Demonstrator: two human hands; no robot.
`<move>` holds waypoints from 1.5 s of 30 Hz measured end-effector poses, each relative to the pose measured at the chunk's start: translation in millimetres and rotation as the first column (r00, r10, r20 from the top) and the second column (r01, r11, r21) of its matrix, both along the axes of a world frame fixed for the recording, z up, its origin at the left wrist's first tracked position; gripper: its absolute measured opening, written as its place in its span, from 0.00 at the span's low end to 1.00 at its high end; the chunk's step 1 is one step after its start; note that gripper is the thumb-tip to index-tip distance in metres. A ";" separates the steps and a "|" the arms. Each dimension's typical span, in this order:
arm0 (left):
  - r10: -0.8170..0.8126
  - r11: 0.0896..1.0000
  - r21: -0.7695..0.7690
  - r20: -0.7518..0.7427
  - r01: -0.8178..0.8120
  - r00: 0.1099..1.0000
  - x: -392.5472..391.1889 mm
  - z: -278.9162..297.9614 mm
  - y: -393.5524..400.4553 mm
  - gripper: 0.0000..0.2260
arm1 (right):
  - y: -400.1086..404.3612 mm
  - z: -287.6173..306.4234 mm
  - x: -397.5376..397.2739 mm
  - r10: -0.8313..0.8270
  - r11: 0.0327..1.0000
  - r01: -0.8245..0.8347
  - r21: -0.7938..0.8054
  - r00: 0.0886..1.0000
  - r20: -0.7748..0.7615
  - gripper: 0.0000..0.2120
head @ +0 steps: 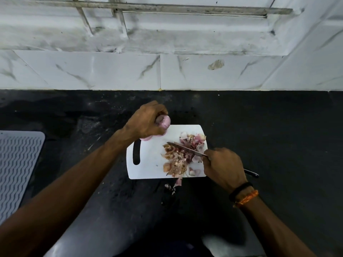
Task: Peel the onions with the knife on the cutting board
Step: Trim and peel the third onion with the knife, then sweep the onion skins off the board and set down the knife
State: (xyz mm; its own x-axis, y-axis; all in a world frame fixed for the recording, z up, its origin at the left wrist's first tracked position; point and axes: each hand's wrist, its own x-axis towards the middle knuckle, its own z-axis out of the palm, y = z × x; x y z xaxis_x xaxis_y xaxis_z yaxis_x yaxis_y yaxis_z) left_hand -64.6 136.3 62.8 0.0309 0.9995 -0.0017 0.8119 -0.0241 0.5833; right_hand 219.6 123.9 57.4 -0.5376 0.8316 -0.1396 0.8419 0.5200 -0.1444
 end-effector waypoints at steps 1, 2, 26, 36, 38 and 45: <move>-0.001 1.000 0.003 0.001 0.001 1.000 -1.6 -4.5 -9.0 0.20 | 0.5 -0.9 2.0 -0.002 1.000 0.002 -0.010 1.000 0.001 0.11; 0.000 1.000 0.004 0.000 0.000 1.000 -2.1 -10.5 -18.5 0.21 | 0.6 -2.1 3.5 -0.001 1.000 0.001 -0.023 1.000 0.004 0.11; 0.432 0.876 0.022 0.407 -0.481 0.805 30.4 -49.0 -86.7 0.12 | -25.7 3.6 2.6 -0.719 0.595 0.307 -0.743 0.616 -0.321 0.08; 0.682 0.720 -0.189 0.366 -0.667 0.633 68.2 -68.0 -135.5 0.12 | -34.1 -3.4 -4.7 -0.838 0.509 0.247 -0.824 0.359 -0.410 0.11; 0.694 0.713 -0.287 0.424 -0.640 0.582 74.5 -65.7 -136.5 0.12 | -34.6 -5.6 1.2 -0.817 0.555 0.283 -0.783 0.365 -0.447 0.11; 0.536 0.776 -0.621 0.739 -0.106 -0.408 95.9 -28.4 -125.2 0.19 | -25.7 -20.7 38.0 -0.870 0.492 0.424 -0.760 0.283 -0.404 0.07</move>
